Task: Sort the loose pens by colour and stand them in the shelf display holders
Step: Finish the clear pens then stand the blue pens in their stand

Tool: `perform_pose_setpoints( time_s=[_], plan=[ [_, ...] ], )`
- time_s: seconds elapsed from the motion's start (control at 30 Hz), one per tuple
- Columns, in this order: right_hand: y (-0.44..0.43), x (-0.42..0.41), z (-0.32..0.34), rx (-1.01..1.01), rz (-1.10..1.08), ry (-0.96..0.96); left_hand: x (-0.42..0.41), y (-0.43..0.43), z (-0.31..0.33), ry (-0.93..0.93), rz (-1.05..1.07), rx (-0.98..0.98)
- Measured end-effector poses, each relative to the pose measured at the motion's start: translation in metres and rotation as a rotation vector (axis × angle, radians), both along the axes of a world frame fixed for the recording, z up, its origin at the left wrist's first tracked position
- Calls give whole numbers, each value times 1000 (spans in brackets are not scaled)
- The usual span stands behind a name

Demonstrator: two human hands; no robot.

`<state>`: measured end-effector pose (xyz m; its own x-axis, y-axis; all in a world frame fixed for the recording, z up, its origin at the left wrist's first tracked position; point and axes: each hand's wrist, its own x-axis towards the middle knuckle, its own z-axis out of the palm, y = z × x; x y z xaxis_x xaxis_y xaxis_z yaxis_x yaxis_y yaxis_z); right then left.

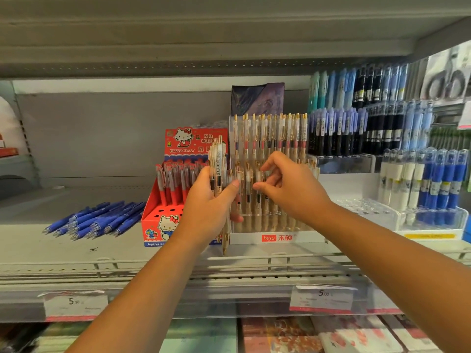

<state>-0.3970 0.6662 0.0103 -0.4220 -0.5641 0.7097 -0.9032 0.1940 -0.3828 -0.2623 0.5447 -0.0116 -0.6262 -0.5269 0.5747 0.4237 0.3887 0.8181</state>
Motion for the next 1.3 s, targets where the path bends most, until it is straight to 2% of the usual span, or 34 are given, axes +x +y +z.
perform_pose_setpoints(
  time_s=[0.07,0.13,0.27,0.5,0.63,0.77,0.9,1.07,1.3],
  plan=[
    [2,3,1,-17,-57,117,0,0,0,-9,-24,29],
    [4,9,1,-71,-33,140,0,0,-1,-12,-48,38],
    [1,27,9,-77,189,-136,1,0,-1,-8,-35,-82],
    [-6,45,16,-42,337,-553,0,-1,-2,-2,-40,-164],
    [-1,41,17,-38,353,-652,1,-1,-3,-19,-79,-153],
    [5,34,12,-162,346,-684,1,0,-4,-34,-89,-179],
    [11,24,13,-326,298,-668,0,0,-4,-65,-129,-90],
    [15,6,17,-434,178,-493,-3,1,-5,-36,-143,4],
    [14,-6,31,-471,44,-271,0,-1,-2,-27,-128,-70]
  ],
)
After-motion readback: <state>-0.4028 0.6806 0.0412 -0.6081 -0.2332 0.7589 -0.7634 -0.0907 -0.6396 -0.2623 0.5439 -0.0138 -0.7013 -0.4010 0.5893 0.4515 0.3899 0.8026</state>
